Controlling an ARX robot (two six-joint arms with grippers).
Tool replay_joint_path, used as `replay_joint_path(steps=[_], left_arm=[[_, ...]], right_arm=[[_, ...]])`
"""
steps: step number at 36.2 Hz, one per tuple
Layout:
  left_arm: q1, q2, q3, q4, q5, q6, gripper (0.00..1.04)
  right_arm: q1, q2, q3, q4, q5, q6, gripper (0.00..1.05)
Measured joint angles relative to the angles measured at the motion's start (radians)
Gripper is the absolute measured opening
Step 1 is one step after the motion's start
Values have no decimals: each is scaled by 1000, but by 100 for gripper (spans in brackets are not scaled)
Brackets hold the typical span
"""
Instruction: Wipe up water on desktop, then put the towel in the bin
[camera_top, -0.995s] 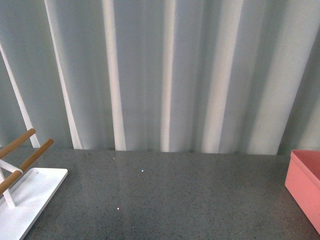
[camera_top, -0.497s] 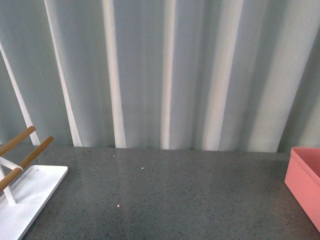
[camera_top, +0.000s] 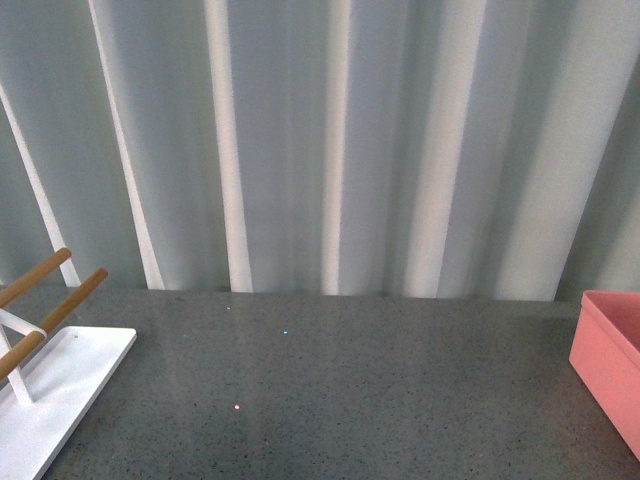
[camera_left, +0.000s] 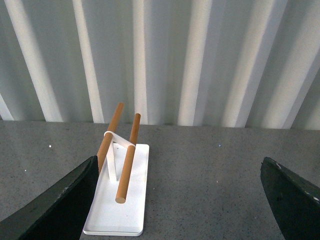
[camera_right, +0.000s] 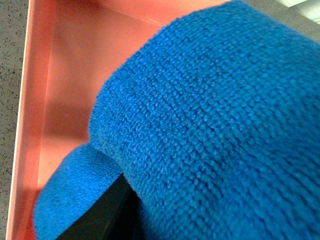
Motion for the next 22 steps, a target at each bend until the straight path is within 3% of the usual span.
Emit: replay_joint_path(steps=[2, 6, 13, 21, 22], left_arm=[[0, 0, 0, 0, 0, 0, 98], [0, 0, 0, 0, 0, 0, 98], [0, 0, 0, 0, 0, 0, 98], [0, 0, 0, 0, 0, 0, 98], [0, 0, 0, 0, 0, 0, 98]], right_arm=[[0, 0, 0, 0, -1, 2, 53], [0, 0, 0, 0, -2, -3, 35], [0, 0, 0, 0, -2, -3, 61], [0, 0, 0, 0, -1, -3, 99], [0, 0, 0, 0, -1, -2, 99]])
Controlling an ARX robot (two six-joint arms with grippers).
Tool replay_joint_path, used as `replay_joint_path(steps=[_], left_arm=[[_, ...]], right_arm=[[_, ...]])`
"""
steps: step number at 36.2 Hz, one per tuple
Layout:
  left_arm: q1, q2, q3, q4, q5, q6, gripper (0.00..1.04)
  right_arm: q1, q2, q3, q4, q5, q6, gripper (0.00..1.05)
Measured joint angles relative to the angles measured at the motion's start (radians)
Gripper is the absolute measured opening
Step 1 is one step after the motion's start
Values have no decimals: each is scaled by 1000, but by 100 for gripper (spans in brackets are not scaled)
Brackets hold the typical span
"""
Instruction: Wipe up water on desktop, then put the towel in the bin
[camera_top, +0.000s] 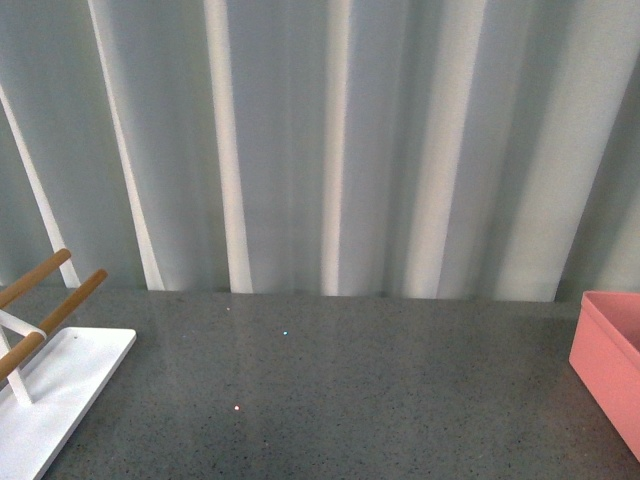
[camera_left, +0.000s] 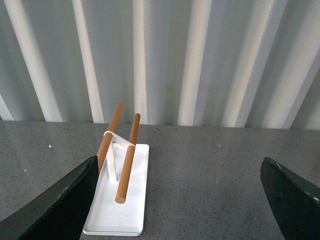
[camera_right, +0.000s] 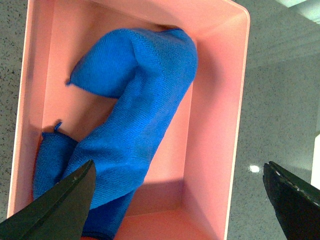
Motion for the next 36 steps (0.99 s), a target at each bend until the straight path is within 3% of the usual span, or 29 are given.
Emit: replay_joint_path(steps=[36], left_arm=[[0, 0, 0, 0, 0, 0, 98]], right_arm=[[0, 0, 0, 0, 0, -1, 98]])
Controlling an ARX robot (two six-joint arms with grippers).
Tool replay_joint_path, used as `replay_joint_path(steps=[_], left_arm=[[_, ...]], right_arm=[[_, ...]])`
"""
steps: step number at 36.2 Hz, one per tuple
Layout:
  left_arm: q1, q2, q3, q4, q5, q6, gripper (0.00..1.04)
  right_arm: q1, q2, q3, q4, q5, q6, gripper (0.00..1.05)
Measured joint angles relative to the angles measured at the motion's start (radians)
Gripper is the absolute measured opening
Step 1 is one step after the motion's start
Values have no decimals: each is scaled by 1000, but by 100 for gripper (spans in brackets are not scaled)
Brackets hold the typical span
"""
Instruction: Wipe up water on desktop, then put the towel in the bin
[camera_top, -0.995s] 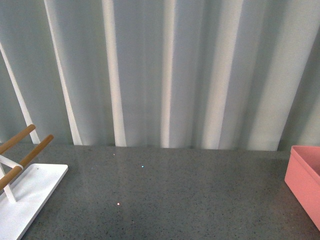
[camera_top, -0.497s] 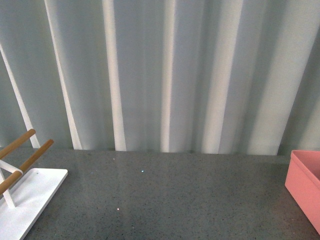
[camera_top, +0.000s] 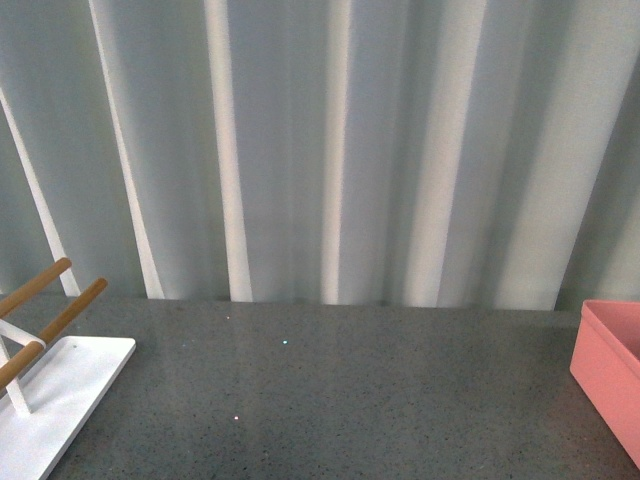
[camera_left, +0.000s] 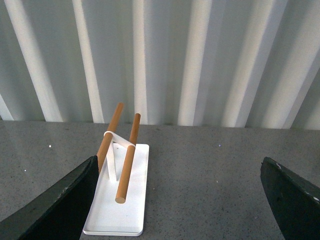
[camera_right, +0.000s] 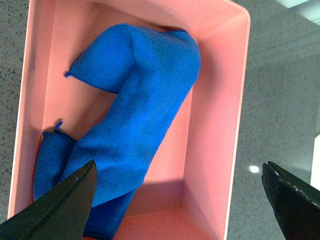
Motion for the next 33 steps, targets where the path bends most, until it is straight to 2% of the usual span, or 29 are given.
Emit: replay_joint_path(steps=[1, 2, 4, 6, 8, 10, 12, 18, 26, 28, 31, 33], left_arm=[[0, 0, 0, 0, 0, 0, 98], [0, 0, 0, 0, 0, 0, 98], [0, 0, 0, 0, -2, 0, 98], [0, 0, 0, 0, 0, 0, 98], [0, 0, 0, 0, 0, 0, 98], [0, 0, 0, 0, 0, 0, 98], [0, 0, 0, 0, 0, 0, 98], [0, 0, 0, 0, 0, 0, 98], [0, 0, 0, 0, 0, 0, 98], [0, 0, 0, 0, 0, 0, 98], [0, 0, 0, 0, 0, 0, 98], [0, 0, 0, 0, 0, 0, 98]], right_arm=[[0, 0, 0, 0, 0, 0, 98], [-12, -9, -48, 124, -86, 45, 94], [-20, -42, -205, 467, -314, 177, 84], [-12, -80, -402, 861, -440, 307, 71], [5, -115, -523, 1142, -462, 375, 61], [24, -182, -602, 1308, -451, 417, 48], [40, -248, -661, 1355, -436, 437, 36], [76, -352, -804, 1359, -401, 451, 4], [116, -531, -928, 1310, -364, 456, 3], [158, -578, -954, 1286, -301, 457, 3], [182, -643, -985, 1254, -300, 457, 3], [183, -645, -1016, 1300, -299, 457, 3]])
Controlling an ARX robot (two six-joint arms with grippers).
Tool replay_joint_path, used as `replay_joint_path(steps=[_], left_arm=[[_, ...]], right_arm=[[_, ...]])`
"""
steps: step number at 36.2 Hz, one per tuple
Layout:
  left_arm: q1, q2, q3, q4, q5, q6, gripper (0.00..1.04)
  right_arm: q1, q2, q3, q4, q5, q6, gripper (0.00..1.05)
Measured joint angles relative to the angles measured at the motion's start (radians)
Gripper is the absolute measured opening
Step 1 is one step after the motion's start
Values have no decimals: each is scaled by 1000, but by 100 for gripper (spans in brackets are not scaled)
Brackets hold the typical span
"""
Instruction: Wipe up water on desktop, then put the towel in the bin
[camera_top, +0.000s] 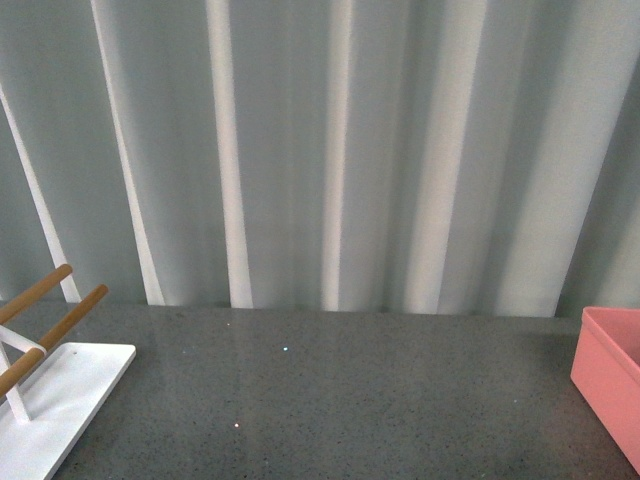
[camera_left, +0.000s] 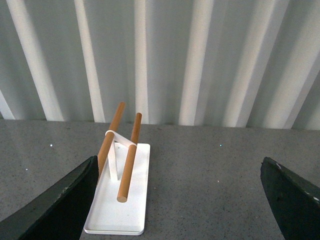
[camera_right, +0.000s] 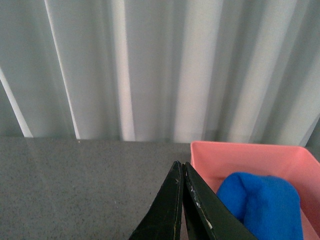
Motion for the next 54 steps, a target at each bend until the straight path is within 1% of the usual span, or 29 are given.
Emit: replay_joint_path(steps=[2, 5, 9, 24, 54], left_arm=[[0, 0, 0, 0, 0, 0, 98], [0, 0, 0, 0, 0, 0, 98], [0, 0, 0, 0, 0, 0, 98], [0, 0, 0, 0, 0, 0, 98], [0, 0, 0, 0, 0, 0, 98]], right_arm=[[0, -24, -23, -19, 1, 0, 3], [1, -107, -44, -86, 3, 1, 3], [1, -204, -46, -166, 3, 2, 3], [1, -439, -51, -376, 4, 3, 3], [1, -780, -53, -705, 7, 8, 3]])
